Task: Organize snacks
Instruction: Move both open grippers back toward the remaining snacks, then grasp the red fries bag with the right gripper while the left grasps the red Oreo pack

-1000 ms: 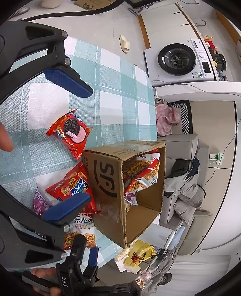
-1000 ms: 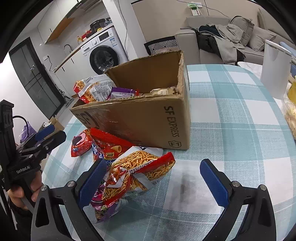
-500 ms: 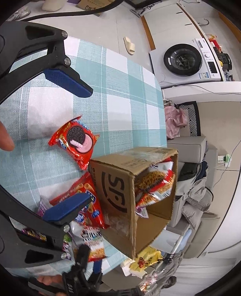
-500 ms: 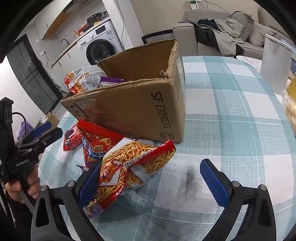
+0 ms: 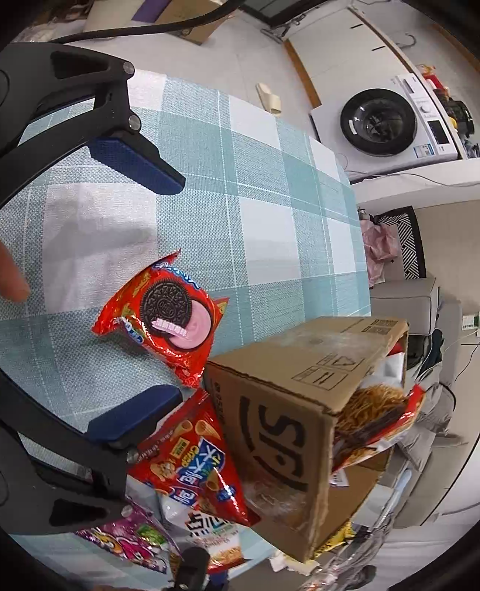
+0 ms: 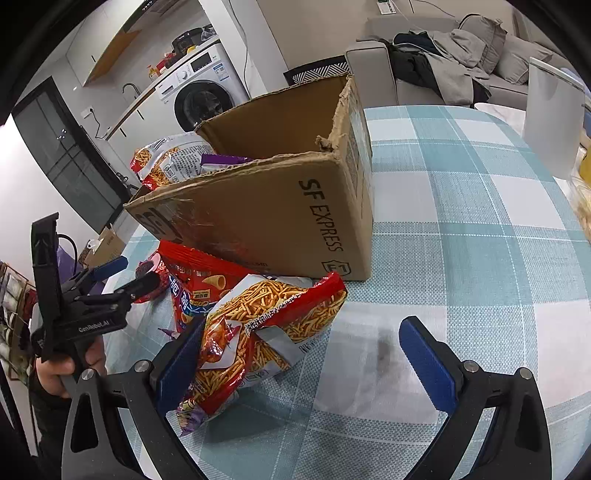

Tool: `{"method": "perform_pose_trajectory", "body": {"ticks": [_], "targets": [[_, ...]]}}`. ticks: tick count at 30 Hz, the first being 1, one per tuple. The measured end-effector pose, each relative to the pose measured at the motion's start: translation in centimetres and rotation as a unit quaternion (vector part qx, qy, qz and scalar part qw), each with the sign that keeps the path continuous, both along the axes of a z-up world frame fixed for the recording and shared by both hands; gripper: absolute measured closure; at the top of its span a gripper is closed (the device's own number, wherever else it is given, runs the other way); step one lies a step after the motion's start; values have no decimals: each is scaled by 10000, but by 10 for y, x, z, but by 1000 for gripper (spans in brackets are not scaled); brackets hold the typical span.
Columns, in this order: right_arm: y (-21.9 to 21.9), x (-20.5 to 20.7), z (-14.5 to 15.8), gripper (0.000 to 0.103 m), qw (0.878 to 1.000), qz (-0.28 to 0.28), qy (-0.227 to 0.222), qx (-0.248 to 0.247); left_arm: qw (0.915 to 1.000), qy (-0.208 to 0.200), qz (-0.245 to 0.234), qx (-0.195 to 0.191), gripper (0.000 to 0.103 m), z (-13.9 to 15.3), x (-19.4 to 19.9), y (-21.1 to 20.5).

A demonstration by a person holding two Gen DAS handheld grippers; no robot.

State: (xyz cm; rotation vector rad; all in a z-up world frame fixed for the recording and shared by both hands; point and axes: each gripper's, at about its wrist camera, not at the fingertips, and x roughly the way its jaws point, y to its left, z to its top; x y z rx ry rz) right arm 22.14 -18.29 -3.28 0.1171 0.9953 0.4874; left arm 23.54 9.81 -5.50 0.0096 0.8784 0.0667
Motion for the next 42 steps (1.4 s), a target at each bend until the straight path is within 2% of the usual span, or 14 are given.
{"method": "perform_pose_trajectory", "body": {"ticks": [4, 9, 15, 19, 23, 31, 33, 42], "targets": [[0, -1, 0, 0, 10000, 1, -19, 15, 9998, 14, -135, 162, 2, -7, 3, -7], [1, -2, 0, 1, 9999, 44, 2, 93, 9991, 208, -376, 0, 37, -16, 7, -12], [6, -3, -3, 2, 9998, 133, 43, 173, 9986, 186, -467, -159, 56, -16, 6, -11], [8, -4, -4, 4, 9989, 195, 150, 388, 9976, 151, -525, -423, 58, -14, 5, -7], [9, -3, -7, 16, 9987, 188, 203, 422, 9972, -2, -562, -498, 58, -3, -3, -8], [8, -1, -9, 30, 9975, 210, 280, 619, 9954, -266, -558, -730, 58, 19, -12, -5], [9, -2, -8, 40, 9966, 294, 276, 718, 9952, -317, -559, -734, 58, 24, -15, -7], [13, -5, -5, 49, 9968, 424, 137, 661, 9942, -515, -585, -735, 58, 44, -31, -15]]}}
